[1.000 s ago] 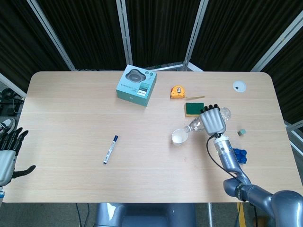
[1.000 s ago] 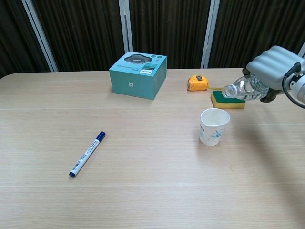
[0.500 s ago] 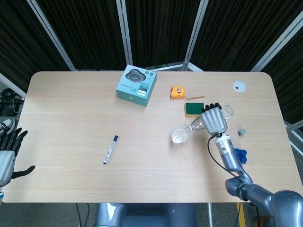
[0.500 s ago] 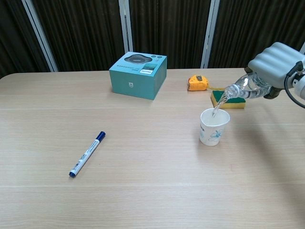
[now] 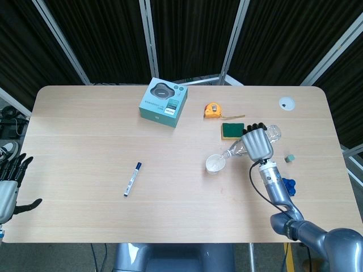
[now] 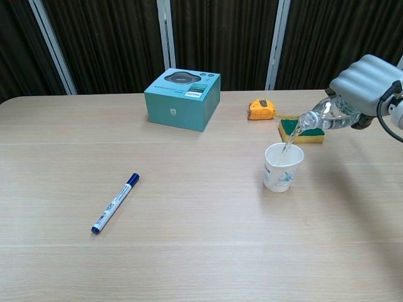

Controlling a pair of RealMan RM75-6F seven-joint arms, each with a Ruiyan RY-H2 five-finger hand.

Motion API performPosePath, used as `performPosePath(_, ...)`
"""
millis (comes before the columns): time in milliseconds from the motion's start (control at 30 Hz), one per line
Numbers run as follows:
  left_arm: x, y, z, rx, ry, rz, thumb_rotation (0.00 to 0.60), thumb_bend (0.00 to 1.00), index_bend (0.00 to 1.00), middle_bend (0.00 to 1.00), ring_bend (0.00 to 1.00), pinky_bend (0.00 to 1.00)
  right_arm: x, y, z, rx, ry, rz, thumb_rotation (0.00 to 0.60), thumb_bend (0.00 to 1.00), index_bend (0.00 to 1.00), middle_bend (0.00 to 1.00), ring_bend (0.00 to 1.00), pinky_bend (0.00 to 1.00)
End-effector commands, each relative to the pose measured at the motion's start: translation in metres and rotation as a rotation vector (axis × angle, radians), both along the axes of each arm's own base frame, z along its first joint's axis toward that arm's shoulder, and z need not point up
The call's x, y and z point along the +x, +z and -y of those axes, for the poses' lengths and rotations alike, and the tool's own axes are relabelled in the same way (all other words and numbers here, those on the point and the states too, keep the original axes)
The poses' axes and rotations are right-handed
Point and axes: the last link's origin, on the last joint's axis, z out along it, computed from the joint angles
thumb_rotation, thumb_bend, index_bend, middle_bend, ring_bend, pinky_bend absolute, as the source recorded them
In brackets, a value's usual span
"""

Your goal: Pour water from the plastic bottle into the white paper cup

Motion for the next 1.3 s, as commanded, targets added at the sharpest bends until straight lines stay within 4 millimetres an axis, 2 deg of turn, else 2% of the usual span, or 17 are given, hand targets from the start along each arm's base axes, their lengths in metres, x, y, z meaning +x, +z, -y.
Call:
performPosePath(33, 0.000, 0.000, 0.000, -0.001, 0.000, 0.000, 0.600, 0.01, 0.00, 0.00, 0.00, 0.00, 0.000, 0.000, 0.000, -0.001, -0.001, 0.000, 0.600, 0.67, 0.54, 0.65, 0.59, 0.48)
performPosePath(500, 0.000, -0.001, 0.000, -0.004, 0.001, 0.000, 0.600, 0.01, 0.00, 0.00, 0.00, 0.00, 0.000, 0.004, 0.002, -0.004, -0.019, 0.066, 0.600, 0.67, 0.54, 0.65, 0.59, 0.48)
performPosePath(800, 0.000, -0.001, 0.000, -0.009, 0.005, 0.001, 0.600, 0.01, 0.00, 0.00, 0.00, 0.00, 0.004, 0.011, -0.003, 0.058, -0.141, 0.444, 0.600, 0.67, 0.54, 0.65, 0.59, 0.48)
performPosePath(1000, 0.000, -0.001, 0.000, -0.013, 0.004, 0.005, 0.600, 0.01, 0.00, 0.00, 0.00, 0.00, 0.007, 0.027, -0.014, 0.142, -0.210, 0.713, 0.600, 0.67, 0.54, 0.65, 0.59, 0.48)
performPosePath(1167, 0.001, -0.001, 0.002, -0.015, 0.000, 0.004, 0.600, 0.01, 0.00, 0.00, 0.00, 0.00, 0.000, 0.040, -0.026, 0.190, -0.291, 0.935, 0.600, 0.67, 0.54, 0.65, 0.59, 0.48)
performPosePath(1300, 0.001, -0.001, 0.002, -0.015, -0.003, 0.006, 0.600, 0.01, 0.00, 0.00, 0.00, 0.00, -0.008, 0.049, -0.037, 0.209, -0.308, 1.042, 0.600, 0.67, 0.54, 0.65, 0.59, 0.48)
